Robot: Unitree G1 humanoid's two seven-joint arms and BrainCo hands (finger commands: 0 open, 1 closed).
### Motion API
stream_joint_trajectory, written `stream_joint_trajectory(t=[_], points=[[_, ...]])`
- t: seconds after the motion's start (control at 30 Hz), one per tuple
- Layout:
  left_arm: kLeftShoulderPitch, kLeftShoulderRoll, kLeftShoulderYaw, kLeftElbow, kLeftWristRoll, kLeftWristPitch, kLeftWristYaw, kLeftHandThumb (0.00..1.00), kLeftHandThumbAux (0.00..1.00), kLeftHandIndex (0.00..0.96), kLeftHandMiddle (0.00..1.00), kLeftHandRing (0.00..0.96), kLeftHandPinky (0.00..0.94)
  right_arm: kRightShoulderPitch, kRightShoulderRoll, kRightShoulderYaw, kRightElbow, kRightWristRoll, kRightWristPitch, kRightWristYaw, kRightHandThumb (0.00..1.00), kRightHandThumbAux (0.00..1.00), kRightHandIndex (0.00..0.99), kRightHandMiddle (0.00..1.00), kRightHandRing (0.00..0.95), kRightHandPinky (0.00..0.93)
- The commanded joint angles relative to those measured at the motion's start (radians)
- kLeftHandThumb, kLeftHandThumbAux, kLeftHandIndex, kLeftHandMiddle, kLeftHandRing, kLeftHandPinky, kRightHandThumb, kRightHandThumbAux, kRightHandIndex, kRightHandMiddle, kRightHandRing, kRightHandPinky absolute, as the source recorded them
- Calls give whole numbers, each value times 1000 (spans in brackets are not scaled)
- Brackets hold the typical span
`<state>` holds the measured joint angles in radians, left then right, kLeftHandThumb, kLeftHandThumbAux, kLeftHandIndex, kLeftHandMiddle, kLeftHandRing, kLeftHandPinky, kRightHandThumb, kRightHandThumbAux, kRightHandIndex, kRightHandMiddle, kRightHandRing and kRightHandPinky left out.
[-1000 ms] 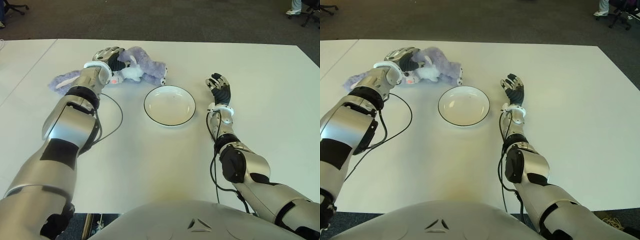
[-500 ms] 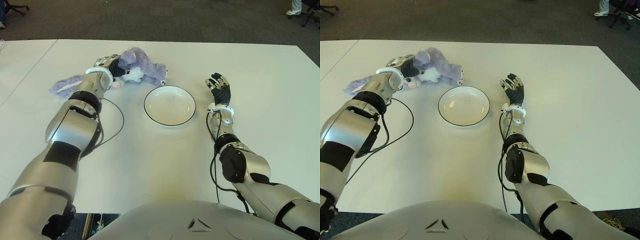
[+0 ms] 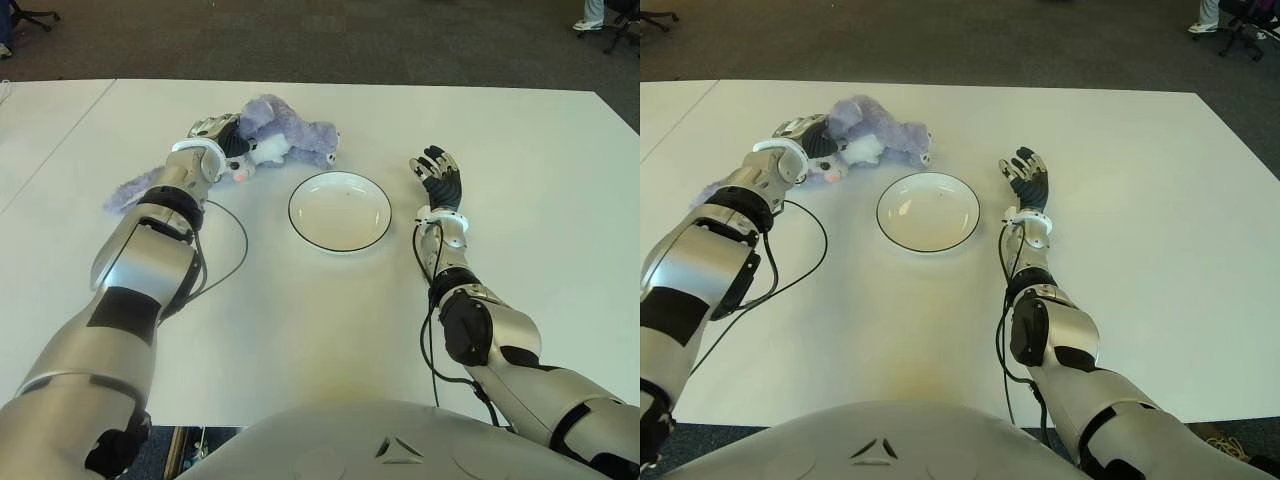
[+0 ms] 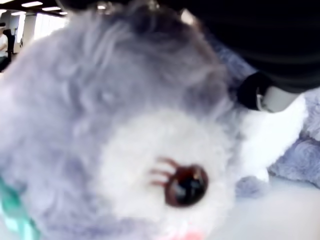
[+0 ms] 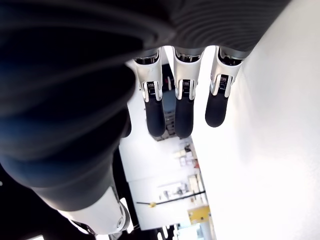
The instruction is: Put the doll into the plate.
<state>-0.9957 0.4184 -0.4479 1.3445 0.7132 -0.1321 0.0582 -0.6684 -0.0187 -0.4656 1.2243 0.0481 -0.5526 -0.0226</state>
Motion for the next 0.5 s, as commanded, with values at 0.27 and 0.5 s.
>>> stream_joint_trajectory(t=[0.27,0.5], points=[[167,-53,-64,54,52,4,74,584,370,159,222,241,296,233,58,-27,137,33,130,-7,359,867,231,209,203,213],[177,-65,-79,56,61,24,177,700,418,410,562,574,551,235,57,-31,137,37,128,-4,377,867,240,217,209,221]])
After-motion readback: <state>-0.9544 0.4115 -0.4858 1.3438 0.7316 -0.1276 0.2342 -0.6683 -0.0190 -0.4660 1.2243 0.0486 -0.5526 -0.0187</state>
